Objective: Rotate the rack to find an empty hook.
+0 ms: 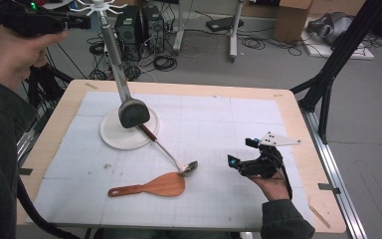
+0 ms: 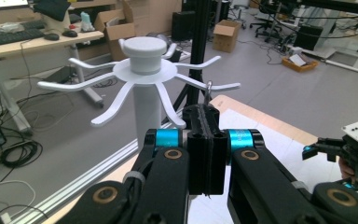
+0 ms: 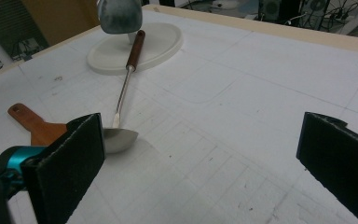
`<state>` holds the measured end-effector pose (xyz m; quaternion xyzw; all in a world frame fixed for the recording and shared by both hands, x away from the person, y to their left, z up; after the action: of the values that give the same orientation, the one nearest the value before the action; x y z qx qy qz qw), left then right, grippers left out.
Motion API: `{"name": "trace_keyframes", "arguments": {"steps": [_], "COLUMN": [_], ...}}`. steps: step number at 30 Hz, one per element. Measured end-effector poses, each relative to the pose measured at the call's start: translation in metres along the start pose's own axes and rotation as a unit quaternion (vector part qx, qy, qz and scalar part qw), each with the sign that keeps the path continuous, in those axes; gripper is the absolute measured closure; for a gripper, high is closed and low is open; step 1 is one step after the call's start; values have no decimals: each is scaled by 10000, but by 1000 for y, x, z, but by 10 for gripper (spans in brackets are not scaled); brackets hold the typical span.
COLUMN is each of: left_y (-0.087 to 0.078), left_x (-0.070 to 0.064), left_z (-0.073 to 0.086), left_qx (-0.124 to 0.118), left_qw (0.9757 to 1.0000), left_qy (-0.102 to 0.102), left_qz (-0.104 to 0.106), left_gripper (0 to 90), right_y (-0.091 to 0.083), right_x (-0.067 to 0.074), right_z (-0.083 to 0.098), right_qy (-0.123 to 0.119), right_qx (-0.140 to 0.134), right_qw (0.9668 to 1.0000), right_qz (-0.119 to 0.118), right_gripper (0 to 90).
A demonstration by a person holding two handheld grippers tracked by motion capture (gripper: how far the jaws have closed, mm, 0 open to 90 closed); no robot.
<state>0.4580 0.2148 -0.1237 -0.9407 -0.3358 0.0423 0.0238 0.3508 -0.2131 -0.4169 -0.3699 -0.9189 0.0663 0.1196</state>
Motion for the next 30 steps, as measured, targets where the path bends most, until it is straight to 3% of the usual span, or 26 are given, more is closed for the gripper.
{"name": "trace_keyframes", "arguments": {"steps": [11, 16, 30], "left_y": [-9, -12, -15], "left_x": [10, 11, -24], "left_z": [-2, -2, -7], "left_qx": [-11, 3, 30], "left_qw": [9997, 9997, 9999], "left_qy": [-30, -47, 110], "left_qz": [-258, -247, -6], "left_gripper": [897, 897, 897], "right_y": [1, 4, 2], "right_x": [1, 3, -1], "right_z": [0, 1, 3], "right_qy": [7, 40, 23], "right_qx": [-16, 21, 18], "right_qw": [10000, 10000, 10000], "right_qz": [-17, -80, 39], "right_gripper": [4, 4, 5]}}
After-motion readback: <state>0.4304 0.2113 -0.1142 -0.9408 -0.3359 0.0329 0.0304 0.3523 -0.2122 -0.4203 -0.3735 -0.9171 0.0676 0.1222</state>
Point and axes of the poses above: each handheld gripper's, and its own axes: y roughly forward along the jaws, z roughly out of its underside, x roughly to its left, the point moved 8 cm from there along y, roughly forward along the jaws, and after that the axes turned 12 degrees about -x, right-handed, at the moved point
